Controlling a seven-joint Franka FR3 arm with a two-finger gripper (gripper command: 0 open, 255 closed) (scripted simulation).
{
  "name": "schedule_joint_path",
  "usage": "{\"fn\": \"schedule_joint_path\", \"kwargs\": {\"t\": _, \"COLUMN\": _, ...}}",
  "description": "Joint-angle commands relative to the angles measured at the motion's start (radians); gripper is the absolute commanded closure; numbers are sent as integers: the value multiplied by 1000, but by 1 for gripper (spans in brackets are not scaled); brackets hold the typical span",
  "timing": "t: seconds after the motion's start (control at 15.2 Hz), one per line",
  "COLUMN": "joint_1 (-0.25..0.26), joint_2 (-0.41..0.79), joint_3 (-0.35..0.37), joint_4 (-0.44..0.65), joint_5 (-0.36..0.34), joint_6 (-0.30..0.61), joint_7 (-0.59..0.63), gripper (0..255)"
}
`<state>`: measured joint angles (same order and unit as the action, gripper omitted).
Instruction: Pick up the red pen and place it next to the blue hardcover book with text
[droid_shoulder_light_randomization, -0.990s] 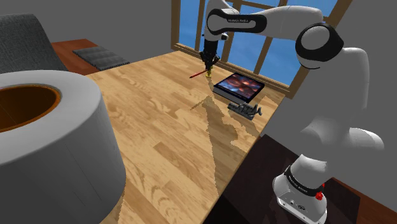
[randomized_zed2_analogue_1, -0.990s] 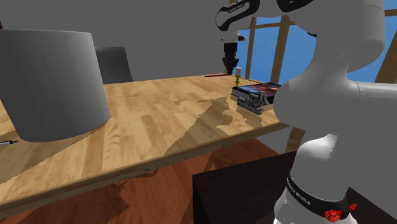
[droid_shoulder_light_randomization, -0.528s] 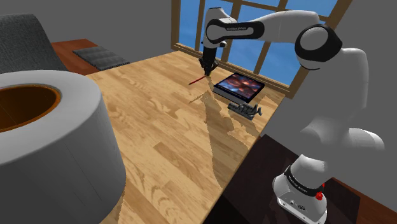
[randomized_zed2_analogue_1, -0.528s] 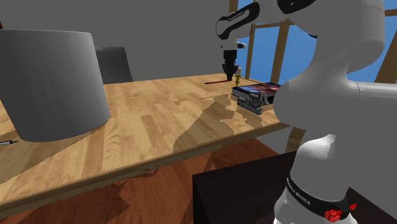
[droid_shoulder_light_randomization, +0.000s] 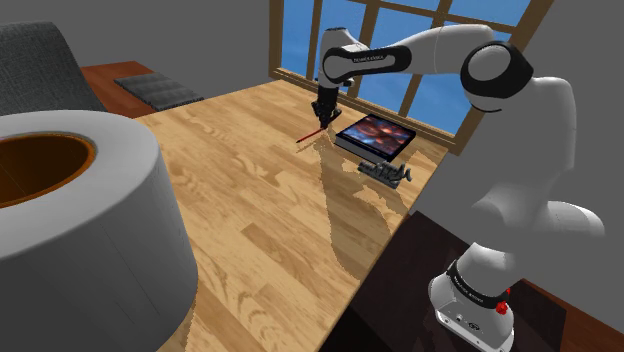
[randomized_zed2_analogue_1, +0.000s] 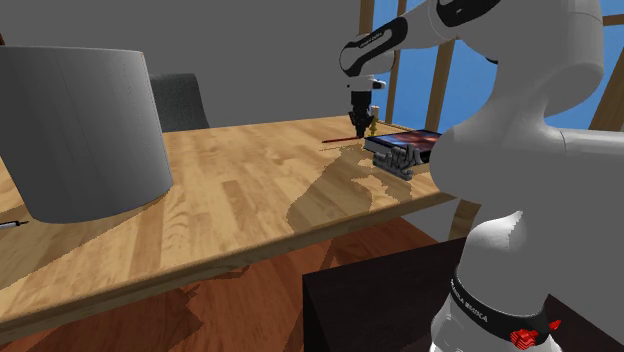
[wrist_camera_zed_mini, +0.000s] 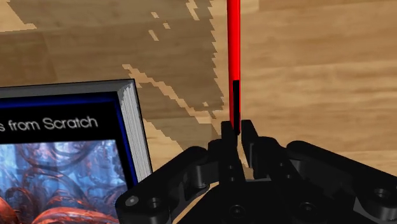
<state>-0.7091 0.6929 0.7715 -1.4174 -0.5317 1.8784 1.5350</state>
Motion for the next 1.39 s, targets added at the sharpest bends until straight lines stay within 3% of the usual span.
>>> {"fn": "schedule_joint_path", "kwargs": {"t": 0.0, "joint_1": 3, "joint_2": 7, "joint_3": -3, "joint_4": -3, "joint_5": -4, "joint_6": 9, "joint_7": 4, "gripper": 255}}
{"fn": "schedule_joint_path", "kwargs": {"t": 0.46, "joint_1": 3, "joint_2": 7, "joint_3": -3, "joint_4": -3, "joint_5": -4, "joint_6": 9, "joint_7": 4, "gripper": 255}}
{"fn": "schedule_joint_path", "kwargs": {"t": 0.53, "joint_1": 3, "joint_2": 7, "joint_3": -3, "joint_4": -3, "joint_5": -4, "joint_6": 9, "joint_7": 4, "gripper": 0}}
{"fn": "schedule_joint_path", "kwargs": {"t": 0.86, "joint_1": 3, "joint_2": 7, "joint_3": -3, "joint_4": -3, "joint_5": -4, "joint_6": 9, "joint_7": 4, "gripper": 0}}
{"fn": "schedule_joint_path", "kwargs": {"t": 1.12, "joint_1": 16, "joint_2": -24, "joint_3": 15, "joint_4": 81, "joint_5": 23, "joint_6": -94, "joint_7": -18, "gripper": 0}}
{"fn": "schedule_joint_path", "kwargs": {"t": 1.32, "joint_1": 16, "joint_2": -24, "joint_3": 15, "joint_4": 81, "joint_5": 23, "joint_6": -94, "joint_7": -18, "gripper": 0}}
